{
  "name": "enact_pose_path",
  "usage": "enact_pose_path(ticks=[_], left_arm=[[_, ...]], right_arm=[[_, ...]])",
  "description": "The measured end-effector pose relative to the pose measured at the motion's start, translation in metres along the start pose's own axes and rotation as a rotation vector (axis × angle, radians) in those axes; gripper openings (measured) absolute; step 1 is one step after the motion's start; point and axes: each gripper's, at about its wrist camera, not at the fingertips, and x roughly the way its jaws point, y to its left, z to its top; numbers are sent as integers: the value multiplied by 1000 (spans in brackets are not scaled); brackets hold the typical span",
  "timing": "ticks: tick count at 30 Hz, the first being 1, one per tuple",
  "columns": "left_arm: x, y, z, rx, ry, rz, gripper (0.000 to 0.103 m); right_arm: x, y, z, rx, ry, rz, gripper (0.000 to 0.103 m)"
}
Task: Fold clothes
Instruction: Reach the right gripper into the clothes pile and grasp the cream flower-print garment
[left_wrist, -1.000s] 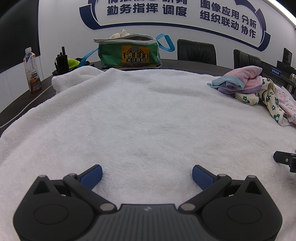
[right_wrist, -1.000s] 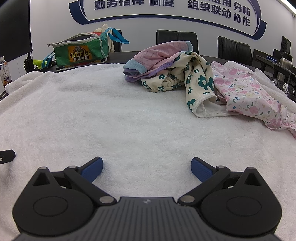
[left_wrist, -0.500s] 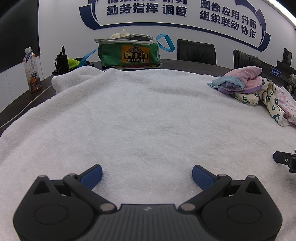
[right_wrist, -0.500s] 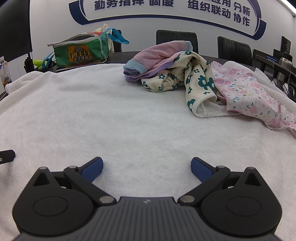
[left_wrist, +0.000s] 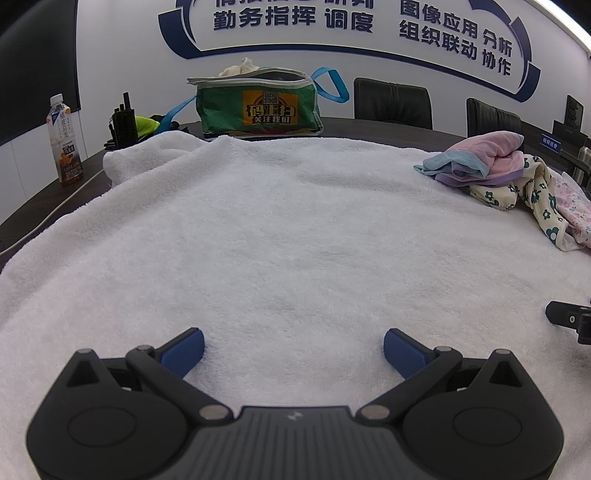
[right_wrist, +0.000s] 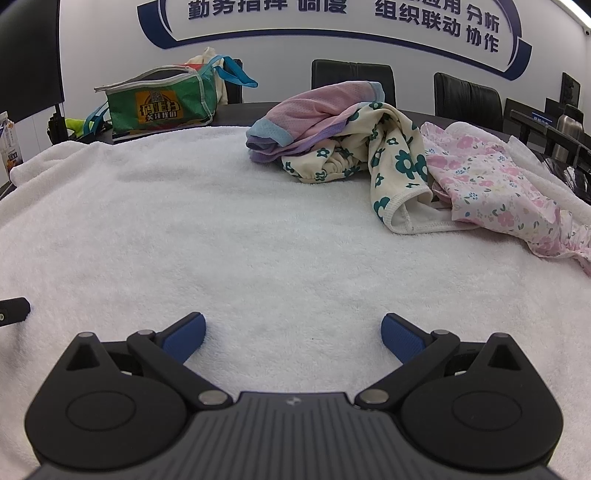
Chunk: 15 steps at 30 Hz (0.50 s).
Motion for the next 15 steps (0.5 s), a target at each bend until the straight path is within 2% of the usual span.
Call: enact_pose_path(ticks=[8,11,12,15], left_arm=[[-1,1,1,1,3,-2,103],[-15,0,10,8,28,5,100],[-22,0,15,-3,7,-11,102],[-37,-8,49,-23,-53,-152,103]], right_arm=[[0,1,0,-1,0,0,102],[-2,0,1,-1,-2,7,103],[-6,0,5,1,-7,17,103],[-18,-2,18,16,-34,57,103]])
